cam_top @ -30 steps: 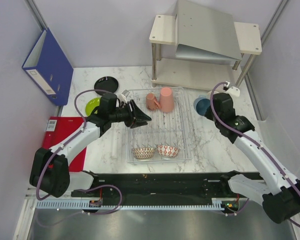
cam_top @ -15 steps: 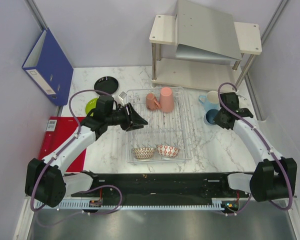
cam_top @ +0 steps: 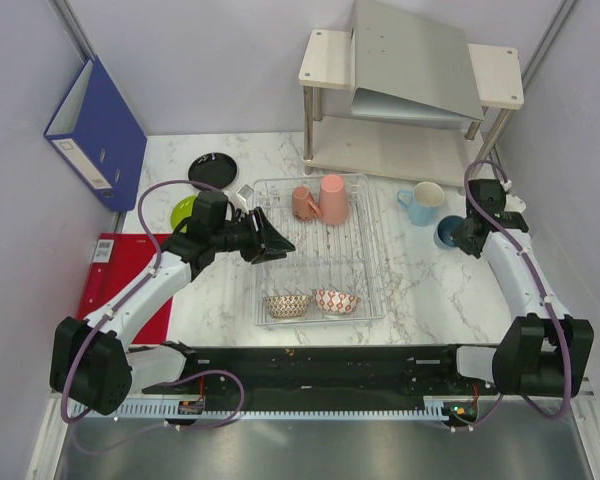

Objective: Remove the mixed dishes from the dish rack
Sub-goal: Place the cup at the center of the board, then pick up the cup from the dish rack.

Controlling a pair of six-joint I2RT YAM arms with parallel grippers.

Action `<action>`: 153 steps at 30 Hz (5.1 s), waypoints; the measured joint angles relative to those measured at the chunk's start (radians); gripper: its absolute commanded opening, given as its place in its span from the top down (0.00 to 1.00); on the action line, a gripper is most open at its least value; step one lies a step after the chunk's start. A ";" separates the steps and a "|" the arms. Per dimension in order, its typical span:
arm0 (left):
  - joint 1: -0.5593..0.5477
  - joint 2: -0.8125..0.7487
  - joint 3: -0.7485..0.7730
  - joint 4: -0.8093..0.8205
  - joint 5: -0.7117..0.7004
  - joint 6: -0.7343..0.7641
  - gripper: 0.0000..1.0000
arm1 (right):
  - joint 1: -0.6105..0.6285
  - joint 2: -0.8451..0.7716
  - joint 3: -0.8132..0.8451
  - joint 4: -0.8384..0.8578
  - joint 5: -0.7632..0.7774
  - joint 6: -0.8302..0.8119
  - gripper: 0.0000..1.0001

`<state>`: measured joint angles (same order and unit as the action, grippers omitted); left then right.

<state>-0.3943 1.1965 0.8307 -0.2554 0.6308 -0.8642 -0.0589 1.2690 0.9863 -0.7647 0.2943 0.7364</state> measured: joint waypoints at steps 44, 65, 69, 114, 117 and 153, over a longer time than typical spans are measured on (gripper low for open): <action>0.000 0.043 -0.003 -0.053 0.006 0.036 0.53 | -0.181 0.571 0.443 0.004 -0.090 0.086 0.64; -0.001 0.054 -0.003 -0.053 0.006 0.037 0.53 | -0.177 0.346 0.396 0.024 -0.218 0.060 0.28; -0.002 0.053 -0.002 -0.053 -0.002 0.037 0.53 | -0.133 0.233 0.332 0.040 -0.265 0.061 0.25; -0.074 -0.129 0.098 -0.214 -0.340 0.198 0.01 | 0.678 0.481 0.312 0.705 0.092 -0.438 0.02; -0.074 -0.127 0.089 -0.214 -0.341 0.200 0.01 | 0.678 0.494 0.315 0.704 0.089 -0.438 0.03; -0.074 -0.150 0.056 -0.155 -0.340 0.187 0.06 | 0.688 -0.005 0.095 0.736 -0.131 -0.249 1.00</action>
<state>-0.4679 1.0470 0.8867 -0.4107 0.2909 -0.6777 0.6292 1.2644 1.0817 -0.0284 0.1635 0.4873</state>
